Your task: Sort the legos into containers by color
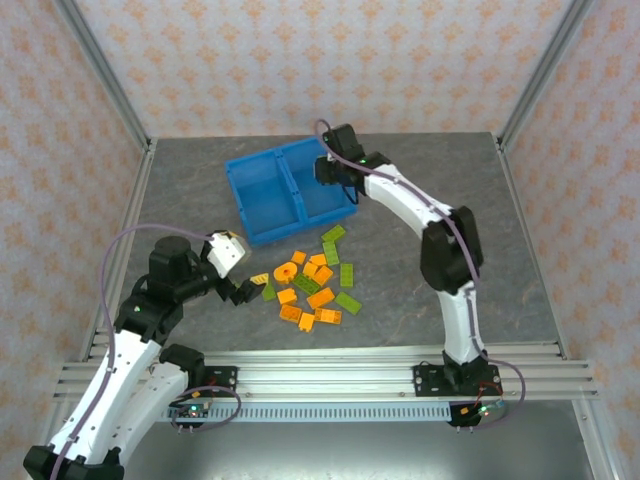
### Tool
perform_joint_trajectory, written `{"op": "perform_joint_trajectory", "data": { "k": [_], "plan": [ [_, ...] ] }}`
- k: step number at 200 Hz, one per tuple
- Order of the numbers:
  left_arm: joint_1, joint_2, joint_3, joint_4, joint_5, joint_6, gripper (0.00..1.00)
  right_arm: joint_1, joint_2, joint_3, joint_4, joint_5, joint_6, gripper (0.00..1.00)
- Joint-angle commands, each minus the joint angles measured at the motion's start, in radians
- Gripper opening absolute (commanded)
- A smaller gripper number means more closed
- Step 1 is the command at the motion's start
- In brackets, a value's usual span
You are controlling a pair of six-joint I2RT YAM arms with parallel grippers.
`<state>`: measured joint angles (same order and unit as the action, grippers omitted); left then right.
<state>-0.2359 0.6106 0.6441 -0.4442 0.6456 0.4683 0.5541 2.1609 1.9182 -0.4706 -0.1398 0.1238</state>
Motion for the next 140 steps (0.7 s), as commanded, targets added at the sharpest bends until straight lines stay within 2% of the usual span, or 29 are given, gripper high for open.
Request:
{"op": "perform_joint_trajectory", "data": {
  "k": [1,23,54,104,127,140],
  "plan": [
    [-0.007,-0.004,-0.005,0.029,-0.02,-0.017,1.0,0.01,0.093,0.125,-0.103,0.03,0.019,0.2],
    [-0.008,0.006,-0.002,0.035,-0.018,-0.022,1.0,0.013,0.196,0.228,-0.172,0.037,0.029,0.24],
    [-0.008,0.012,-0.003,0.043,-0.031,-0.026,1.0,0.012,0.228,0.304,-0.214,0.028,0.048,0.41],
    [-0.007,0.032,-0.008,0.089,-0.099,-0.082,1.0,0.012,0.167,0.312,-0.215,0.025,0.044,0.44],
    [-0.007,0.032,-0.013,0.127,-0.182,-0.154,1.0,0.013,0.091,0.28,-0.213,0.017,0.063,0.44],
    [-0.008,0.038,-0.011,0.155,-0.309,-0.294,1.0,0.013,0.007,0.212,-0.185,0.002,0.09,0.44]
  ]
}}
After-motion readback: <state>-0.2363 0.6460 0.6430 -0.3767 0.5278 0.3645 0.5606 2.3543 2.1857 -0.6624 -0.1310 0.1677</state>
